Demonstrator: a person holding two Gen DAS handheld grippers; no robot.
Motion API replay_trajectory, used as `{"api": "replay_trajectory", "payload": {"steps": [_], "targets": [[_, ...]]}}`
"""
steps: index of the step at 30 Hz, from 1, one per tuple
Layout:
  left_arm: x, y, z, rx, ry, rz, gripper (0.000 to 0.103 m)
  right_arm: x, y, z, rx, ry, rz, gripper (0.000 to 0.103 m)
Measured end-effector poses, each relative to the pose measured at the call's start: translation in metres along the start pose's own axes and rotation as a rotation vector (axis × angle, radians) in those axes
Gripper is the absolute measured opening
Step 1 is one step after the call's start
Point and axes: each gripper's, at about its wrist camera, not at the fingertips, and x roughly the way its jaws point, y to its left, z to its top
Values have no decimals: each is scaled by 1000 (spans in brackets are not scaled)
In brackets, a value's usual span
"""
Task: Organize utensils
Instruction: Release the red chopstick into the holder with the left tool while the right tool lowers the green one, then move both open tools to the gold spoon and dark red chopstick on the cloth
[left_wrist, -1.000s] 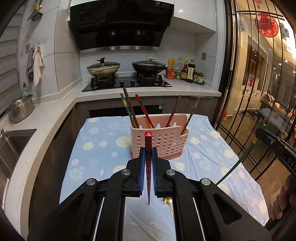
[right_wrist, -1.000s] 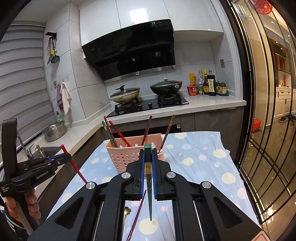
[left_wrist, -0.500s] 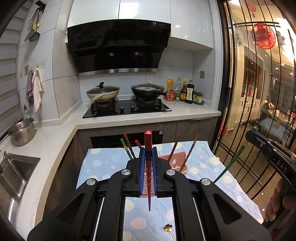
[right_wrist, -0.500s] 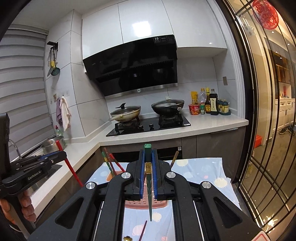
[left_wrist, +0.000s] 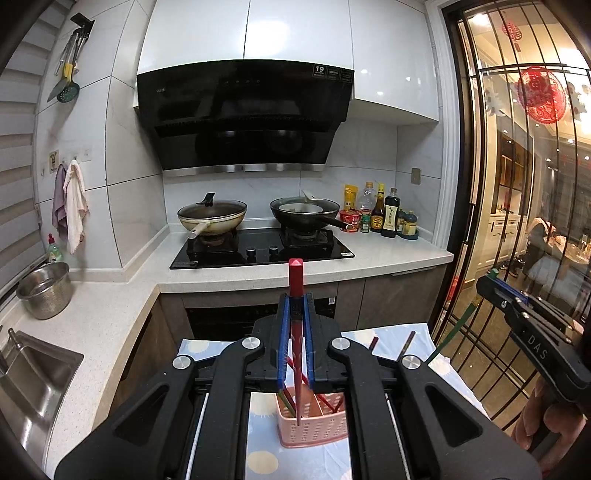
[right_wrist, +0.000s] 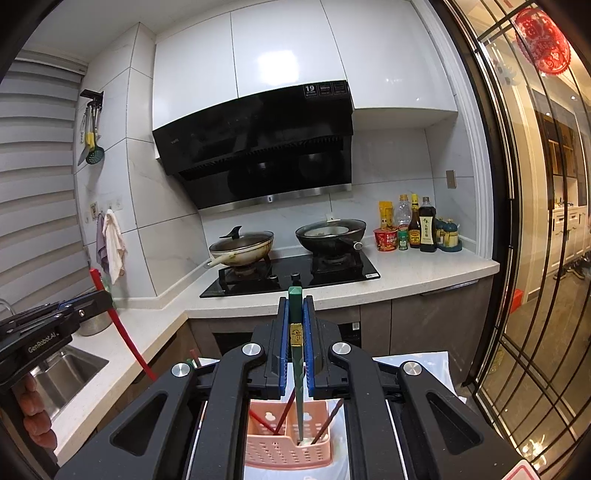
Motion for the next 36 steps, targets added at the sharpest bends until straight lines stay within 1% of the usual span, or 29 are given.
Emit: {"api": "replay_trajectory", "payload": {"steps": [6, 11, 19, 20, 21, 22, 23, 25, 30, 32, 34, 36], "targets": [[29, 6, -5, -10, 34, -1, 7, 37, -3, -12, 16, 55, 3, 7], [56, 6, -22, -16, 89, -8, 7, 62, -3, -29, 15, 108, 2, 7], [76, 7, -41, -33, 153, -19, 8, 79, 0, -50, 14, 161, -3, 7], [76, 7, -43, -34, 154, -12, 11, 79, 0, -51, 19, 163, -3, 8], [75, 7, -45, -34, 157, -5, 15, 77, -1, -52, 24, 159, -3, 10], [76, 8, -46, -35, 159, -4, 26, 76, -1, -52, 23, 157, -4, 12], [75, 9, -47, -37, 158, 3, 40, 73, -1, -52, 21, 152, -7, 12], [70, 9, -50, -38, 147, 21, 50, 66, -1, -52, 24, 144, -9, 12], [55, 13, -58, -46, 144, 26, 52, 46, -1, -56, 28, 127, -6, 13], [50, 14, -62, -46, 144, 32, 56, 35, 1, -60, 25, 125, -3, 15], [44, 14, -67, -40, 142, 40, 58, 25, 2, -64, 17, 119, -8, 21], [36, 15, -75, -40, 146, 35, 60, 14, 4, -70, 3, 115, -17, 23]]}}
